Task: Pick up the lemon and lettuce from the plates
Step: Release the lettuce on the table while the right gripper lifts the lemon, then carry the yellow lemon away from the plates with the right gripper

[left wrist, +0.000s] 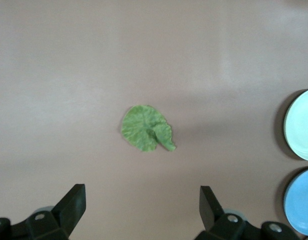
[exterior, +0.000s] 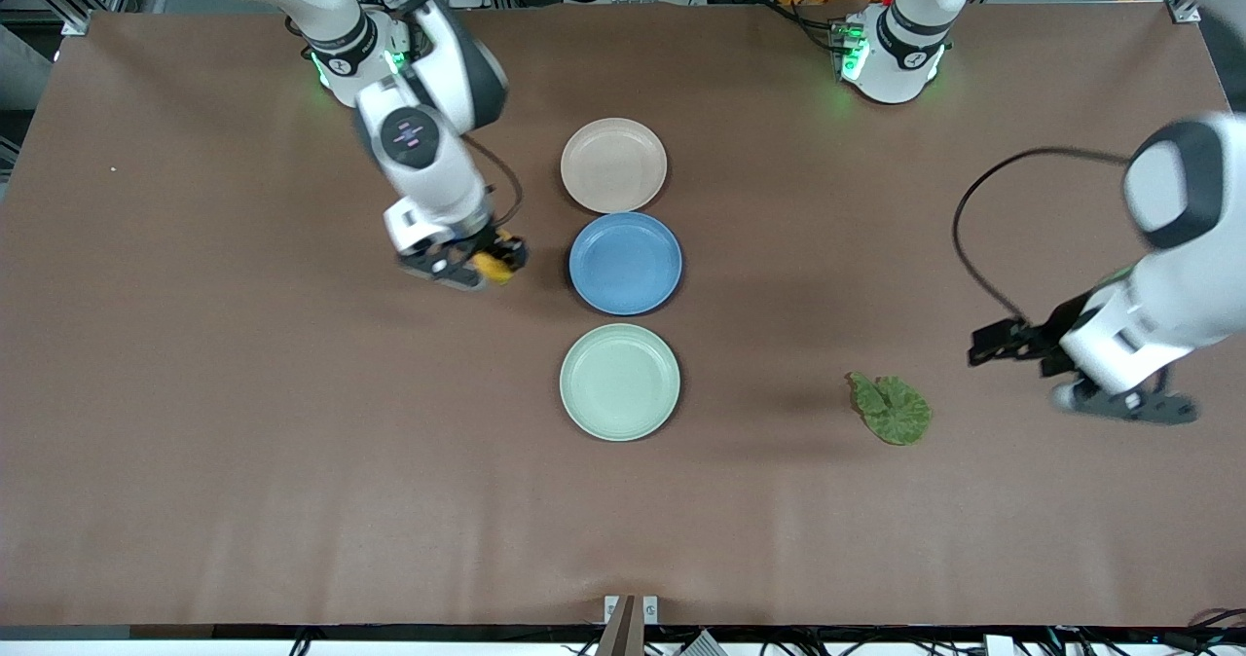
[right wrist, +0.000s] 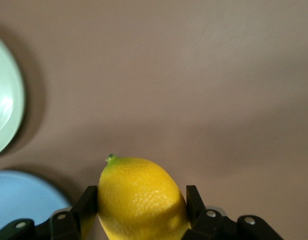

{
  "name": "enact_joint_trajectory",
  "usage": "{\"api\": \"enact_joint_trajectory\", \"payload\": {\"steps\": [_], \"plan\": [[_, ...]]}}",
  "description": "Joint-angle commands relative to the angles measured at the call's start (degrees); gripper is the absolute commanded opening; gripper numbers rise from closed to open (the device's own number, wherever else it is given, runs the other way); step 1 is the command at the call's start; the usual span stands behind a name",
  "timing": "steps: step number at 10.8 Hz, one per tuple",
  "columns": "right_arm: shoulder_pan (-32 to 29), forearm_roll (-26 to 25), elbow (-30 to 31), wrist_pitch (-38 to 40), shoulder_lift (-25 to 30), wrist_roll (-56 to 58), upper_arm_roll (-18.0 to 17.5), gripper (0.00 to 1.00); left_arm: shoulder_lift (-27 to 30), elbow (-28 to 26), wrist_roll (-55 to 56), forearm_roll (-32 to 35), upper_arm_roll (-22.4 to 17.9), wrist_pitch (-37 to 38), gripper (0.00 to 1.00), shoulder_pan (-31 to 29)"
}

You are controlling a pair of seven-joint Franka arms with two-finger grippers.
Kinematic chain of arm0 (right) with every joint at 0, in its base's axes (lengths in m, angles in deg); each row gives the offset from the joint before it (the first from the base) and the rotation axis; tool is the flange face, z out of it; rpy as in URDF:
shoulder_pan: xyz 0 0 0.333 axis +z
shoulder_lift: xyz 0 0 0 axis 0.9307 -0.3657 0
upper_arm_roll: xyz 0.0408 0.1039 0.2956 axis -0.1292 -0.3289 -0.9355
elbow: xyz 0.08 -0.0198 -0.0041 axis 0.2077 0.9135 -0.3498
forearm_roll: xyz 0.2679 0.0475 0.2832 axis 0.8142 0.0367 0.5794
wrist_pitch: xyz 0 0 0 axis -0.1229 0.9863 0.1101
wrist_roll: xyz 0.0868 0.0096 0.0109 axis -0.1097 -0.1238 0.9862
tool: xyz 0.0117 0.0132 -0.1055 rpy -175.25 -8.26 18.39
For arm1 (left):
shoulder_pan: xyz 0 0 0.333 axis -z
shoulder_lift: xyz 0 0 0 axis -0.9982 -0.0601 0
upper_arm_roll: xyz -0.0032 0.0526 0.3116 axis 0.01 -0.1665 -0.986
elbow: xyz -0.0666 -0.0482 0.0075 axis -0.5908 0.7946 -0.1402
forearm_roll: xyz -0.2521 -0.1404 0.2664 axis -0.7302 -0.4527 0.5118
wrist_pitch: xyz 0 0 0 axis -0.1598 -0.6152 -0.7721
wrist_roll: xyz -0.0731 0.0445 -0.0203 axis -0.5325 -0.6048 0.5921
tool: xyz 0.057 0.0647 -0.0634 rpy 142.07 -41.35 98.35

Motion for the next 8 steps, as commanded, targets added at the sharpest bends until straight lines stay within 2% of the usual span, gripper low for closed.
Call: {"api": "enact_joint_trajectory", "payload": {"steps": [1, 3, 6, 8], "plan": [[-7.66, -3.17, -2.24, 4.84, 0.49, 12.43, 2.97, 0.05, 7.51, -0.73, -0.39, 3.45, -1.96, 6.46, 1.0, 0.06], [-13.82, -3.17, -2.42, 4.76, -0.12, 20.45, 2.97, 0.07, 10.51, -0.82, -0.13, 3.64, -1.87, 11.21, 1.0, 0.06], [-22.09, -2.82, -3.21, 2.66, -3.62, 33.9, 2.89, 0.08, 12.36, -1.08, 4.87, 3.9, -1.96, 12.64, 1.0, 0.59], [-25.78, -2.64, -3.74, -0.32, -6.52, 39.7, 2.88, 0.13, 13.33, -1.26, 11.43, 9.15, -1.35, 12.82, 1.0, 2.95]]}}
